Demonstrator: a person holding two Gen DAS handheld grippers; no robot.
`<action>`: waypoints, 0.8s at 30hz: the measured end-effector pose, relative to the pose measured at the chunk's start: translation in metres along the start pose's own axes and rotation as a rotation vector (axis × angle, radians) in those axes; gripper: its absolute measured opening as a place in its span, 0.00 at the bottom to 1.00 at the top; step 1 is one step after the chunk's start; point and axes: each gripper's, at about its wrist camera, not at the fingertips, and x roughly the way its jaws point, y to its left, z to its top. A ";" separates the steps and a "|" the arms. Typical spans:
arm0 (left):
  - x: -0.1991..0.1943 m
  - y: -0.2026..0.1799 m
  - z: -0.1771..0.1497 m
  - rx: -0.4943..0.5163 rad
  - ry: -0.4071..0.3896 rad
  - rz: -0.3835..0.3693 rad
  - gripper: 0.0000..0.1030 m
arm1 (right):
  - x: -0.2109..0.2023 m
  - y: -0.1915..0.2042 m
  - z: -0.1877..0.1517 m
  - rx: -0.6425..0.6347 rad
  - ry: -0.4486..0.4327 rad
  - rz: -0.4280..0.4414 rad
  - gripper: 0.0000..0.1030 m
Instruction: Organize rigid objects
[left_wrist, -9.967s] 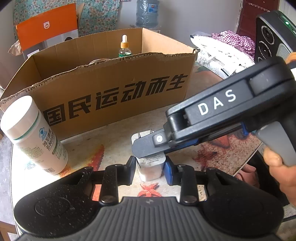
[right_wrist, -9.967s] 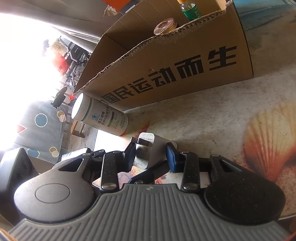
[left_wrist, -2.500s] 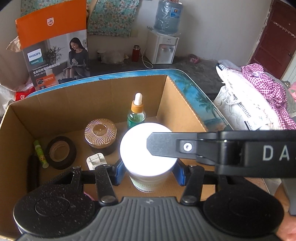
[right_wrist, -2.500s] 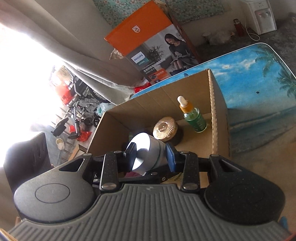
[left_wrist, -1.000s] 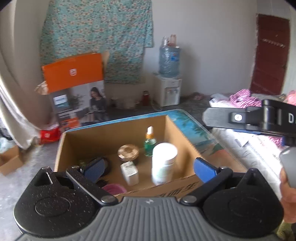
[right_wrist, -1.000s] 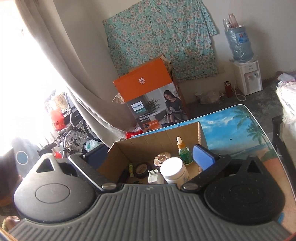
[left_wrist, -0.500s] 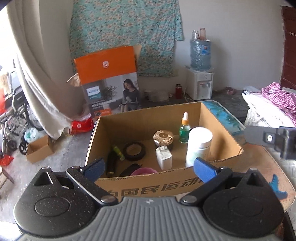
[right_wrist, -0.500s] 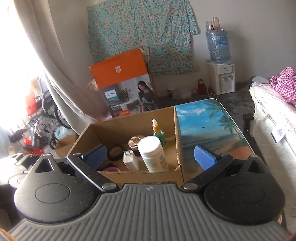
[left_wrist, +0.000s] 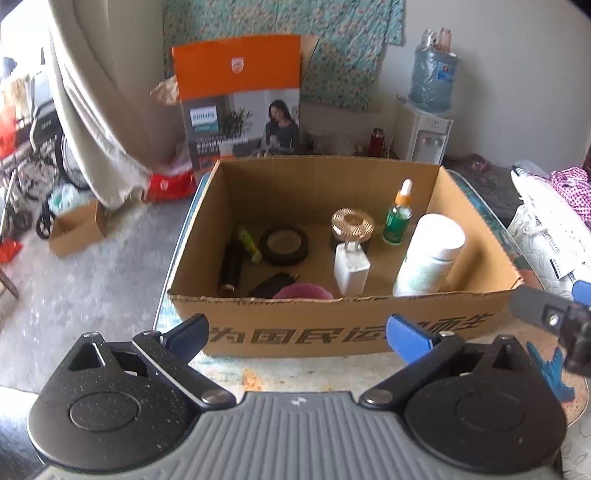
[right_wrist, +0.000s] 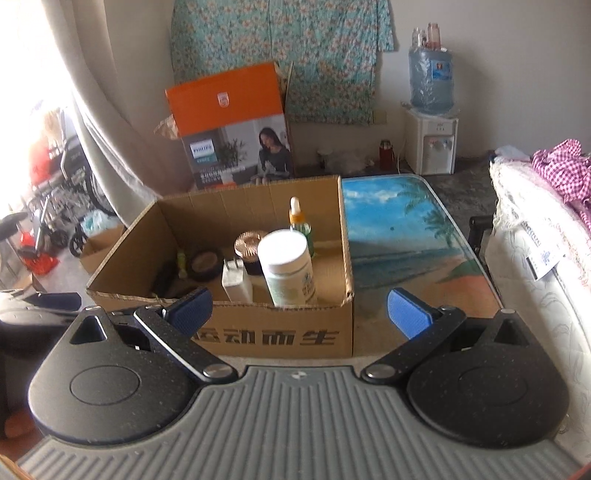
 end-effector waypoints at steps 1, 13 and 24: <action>0.002 0.002 0.000 -0.006 0.009 -0.002 1.00 | 0.005 0.001 -0.001 0.000 0.014 0.000 0.99; 0.011 0.000 0.003 0.016 0.021 0.021 1.00 | 0.048 0.018 -0.002 -0.026 0.101 -0.022 0.99; 0.013 -0.002 0.006 0.044 0.014 0.044 1.00 | 0.055 0.017 -0.002 -0.042 0.117 -0.030 0.99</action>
